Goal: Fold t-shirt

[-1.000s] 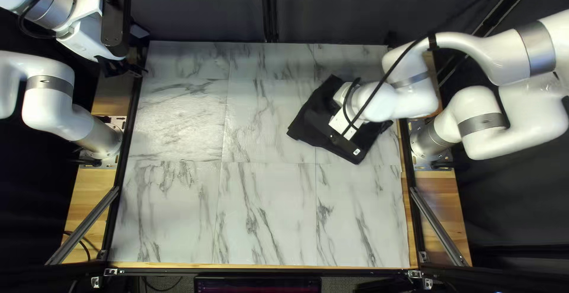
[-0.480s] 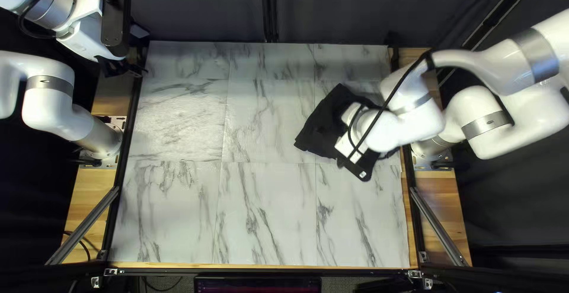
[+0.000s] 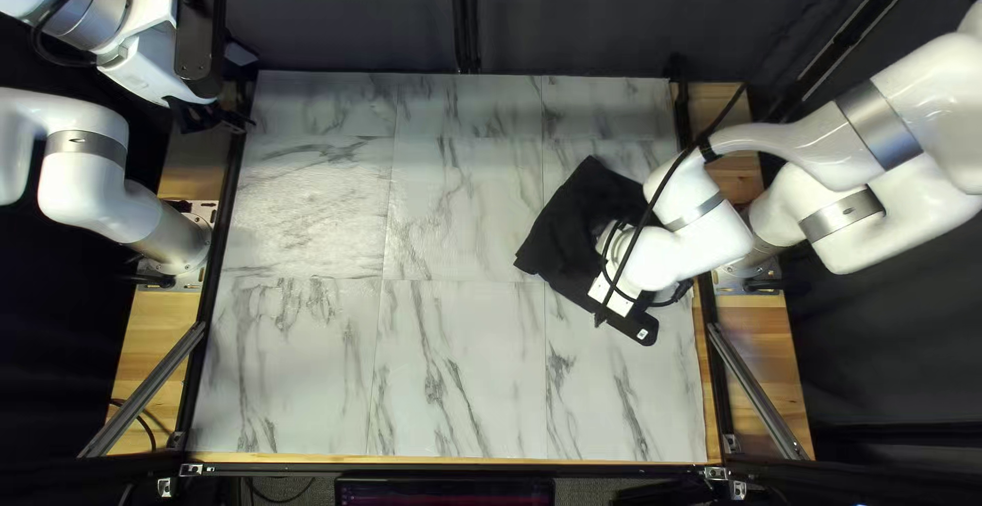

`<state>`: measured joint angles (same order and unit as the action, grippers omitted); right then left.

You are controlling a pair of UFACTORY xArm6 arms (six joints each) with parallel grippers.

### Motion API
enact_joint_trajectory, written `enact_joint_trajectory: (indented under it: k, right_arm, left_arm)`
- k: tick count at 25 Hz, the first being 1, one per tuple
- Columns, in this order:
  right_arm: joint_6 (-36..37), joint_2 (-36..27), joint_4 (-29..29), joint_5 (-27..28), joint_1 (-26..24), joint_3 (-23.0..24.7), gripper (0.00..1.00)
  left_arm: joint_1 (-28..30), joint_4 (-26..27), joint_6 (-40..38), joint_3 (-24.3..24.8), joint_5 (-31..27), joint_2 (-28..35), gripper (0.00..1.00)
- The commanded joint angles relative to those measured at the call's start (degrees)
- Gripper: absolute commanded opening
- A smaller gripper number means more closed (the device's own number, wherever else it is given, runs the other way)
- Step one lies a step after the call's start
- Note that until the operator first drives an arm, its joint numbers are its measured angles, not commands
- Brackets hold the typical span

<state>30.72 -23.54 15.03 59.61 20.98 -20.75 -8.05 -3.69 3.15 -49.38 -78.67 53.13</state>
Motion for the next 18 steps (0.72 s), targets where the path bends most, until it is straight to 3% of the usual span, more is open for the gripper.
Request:
enact_joint_trajectory:
  k: [1, 5, 10, 14, 18]
  right_arm:
    - [3.7, -5.1, -1.0, 1.4, -2.8, 0.3, 1.0]
    - [4.4, -8.5, 0.6, 3.9, -5.0, -1.5, 1.0]
    - [6.0, -6.7, 2.1, 0.4, -7.8, -1.3, 1.0]
    - [3.4, -7.3, 1.0, 0.1, -4.9, -0.2, 1.0]
    - [-3.8, -7.9, 0.3, 1.4, 0.7, 0.7, 1.0]
  left_arm:
    - [0.0, 0.0, 0.0, 0.0, 0.0, 0.0, 1.0]
    - [0.0, 0.0, 0.0, 0.0, 0.0, 0.0, 1.0]
    - [0.0, 0.0, 0.0, 0.0, 0.0, 0.0, 1.0]
    - [0.0, 0.0, 0.0, 0.0, 0.0, 0.0, 1.0]
    - [0.0, 0.0, 0.0, 0.0, 0.0, 0.0, 1.0]
